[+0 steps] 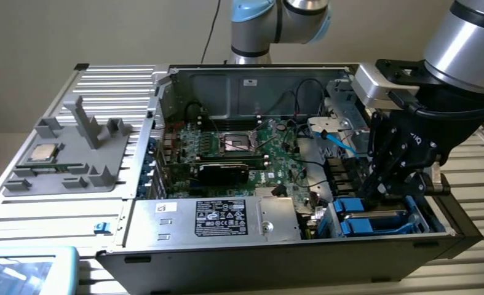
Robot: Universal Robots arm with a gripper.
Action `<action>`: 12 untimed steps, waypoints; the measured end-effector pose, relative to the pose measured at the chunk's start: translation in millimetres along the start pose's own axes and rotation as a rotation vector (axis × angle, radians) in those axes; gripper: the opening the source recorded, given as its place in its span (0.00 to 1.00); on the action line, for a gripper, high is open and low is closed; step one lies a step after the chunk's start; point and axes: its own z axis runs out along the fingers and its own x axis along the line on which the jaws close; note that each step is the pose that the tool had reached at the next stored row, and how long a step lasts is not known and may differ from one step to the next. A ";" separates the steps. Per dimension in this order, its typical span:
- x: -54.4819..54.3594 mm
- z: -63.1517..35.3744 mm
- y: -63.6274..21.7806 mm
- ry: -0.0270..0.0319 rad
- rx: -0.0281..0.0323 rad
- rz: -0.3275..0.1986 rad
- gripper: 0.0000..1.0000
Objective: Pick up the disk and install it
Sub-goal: 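Insert the first disk wire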
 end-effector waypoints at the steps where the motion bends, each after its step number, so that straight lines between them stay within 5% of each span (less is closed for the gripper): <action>1: 0.0 -0.1 0.0 -0.0016 0.0000 0.000 0.16; 5: 0.0 -0.1 0.0 -0.0168 0.0005 -0.001 0.16; 12: 0.1 0.0 0.0 -0.0198 0.0031 -0.002 0.16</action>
